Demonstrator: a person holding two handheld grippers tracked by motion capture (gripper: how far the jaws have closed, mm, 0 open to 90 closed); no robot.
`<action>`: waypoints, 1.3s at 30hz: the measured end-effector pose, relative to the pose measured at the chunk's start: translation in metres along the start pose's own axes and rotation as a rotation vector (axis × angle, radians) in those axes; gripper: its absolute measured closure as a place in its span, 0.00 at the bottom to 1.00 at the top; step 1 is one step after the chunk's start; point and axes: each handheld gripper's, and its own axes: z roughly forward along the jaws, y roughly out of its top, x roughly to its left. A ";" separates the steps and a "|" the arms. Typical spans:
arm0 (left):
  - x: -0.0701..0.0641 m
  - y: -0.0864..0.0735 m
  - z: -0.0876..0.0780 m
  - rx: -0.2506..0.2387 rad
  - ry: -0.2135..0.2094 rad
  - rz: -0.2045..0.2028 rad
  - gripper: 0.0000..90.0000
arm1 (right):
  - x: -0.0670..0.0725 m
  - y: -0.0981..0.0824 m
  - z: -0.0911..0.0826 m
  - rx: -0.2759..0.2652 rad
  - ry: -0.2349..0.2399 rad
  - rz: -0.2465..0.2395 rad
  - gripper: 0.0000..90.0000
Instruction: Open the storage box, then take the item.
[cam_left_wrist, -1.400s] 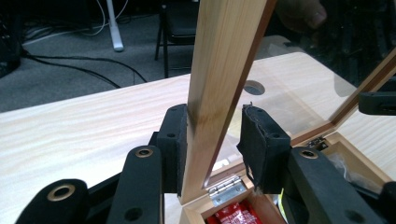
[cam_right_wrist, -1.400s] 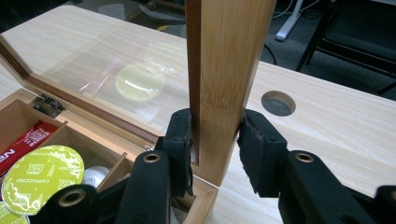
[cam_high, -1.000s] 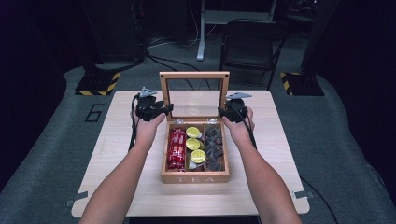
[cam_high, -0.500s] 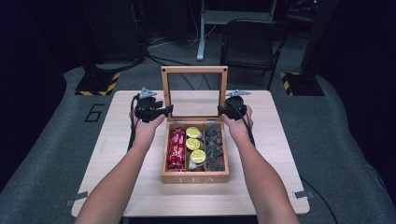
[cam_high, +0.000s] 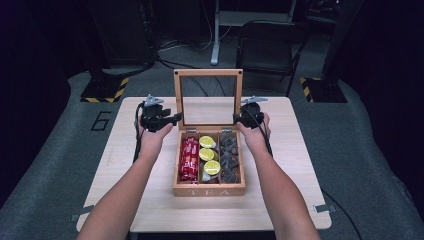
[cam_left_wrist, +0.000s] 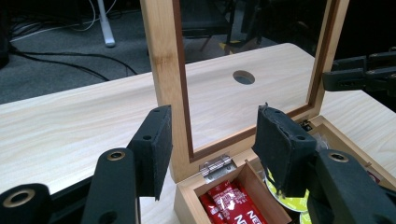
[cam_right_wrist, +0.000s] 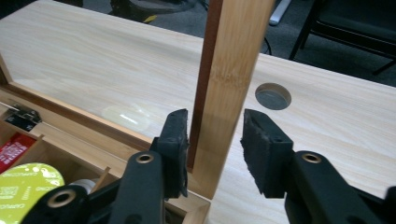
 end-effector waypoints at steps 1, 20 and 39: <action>0.000 -0.001 0.000 -0.004 0.004 0.000 0.52 | 0.001 0.000 0.000 -0.004 0.005 0.001 0.66; 0.005 -0.009 -0.007 0.000 0.012 -0.027 0.49 | 0.029 -0.019 -0.032 -0.080 0.085 -0.087 0.45; -0.006 -0.009 -0.014 0.014 -0.013 0.030 0.47 | 0.053 -0.037 -0.058 -0.048 0.235 -0.123 0.42</action>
